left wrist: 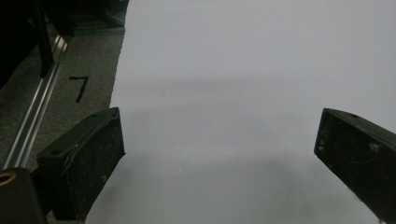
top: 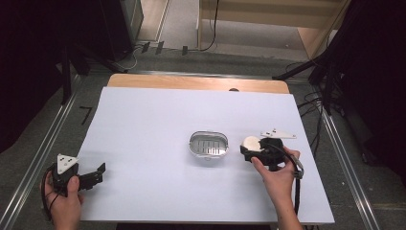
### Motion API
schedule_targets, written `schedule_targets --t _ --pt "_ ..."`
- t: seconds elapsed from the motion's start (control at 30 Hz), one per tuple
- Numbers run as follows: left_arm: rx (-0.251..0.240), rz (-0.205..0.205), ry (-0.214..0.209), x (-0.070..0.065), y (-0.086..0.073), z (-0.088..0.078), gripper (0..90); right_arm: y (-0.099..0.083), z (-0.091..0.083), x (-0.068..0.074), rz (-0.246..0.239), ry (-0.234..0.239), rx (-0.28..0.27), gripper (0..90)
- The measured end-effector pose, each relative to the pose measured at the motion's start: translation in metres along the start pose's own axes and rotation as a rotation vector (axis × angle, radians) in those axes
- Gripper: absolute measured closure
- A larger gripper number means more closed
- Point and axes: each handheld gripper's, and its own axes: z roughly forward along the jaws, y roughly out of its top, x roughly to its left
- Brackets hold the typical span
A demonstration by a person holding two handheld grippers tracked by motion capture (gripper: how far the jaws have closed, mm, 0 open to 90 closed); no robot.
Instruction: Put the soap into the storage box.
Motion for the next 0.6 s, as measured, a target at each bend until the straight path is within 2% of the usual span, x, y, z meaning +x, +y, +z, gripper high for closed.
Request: schedule_targets --t 0.6 --pt "0.002 -0.001 0.0 0.0 0.0 0.0 2.2 0.012 0.006 0.017 -0.022 0.021 -0.004 24.6"
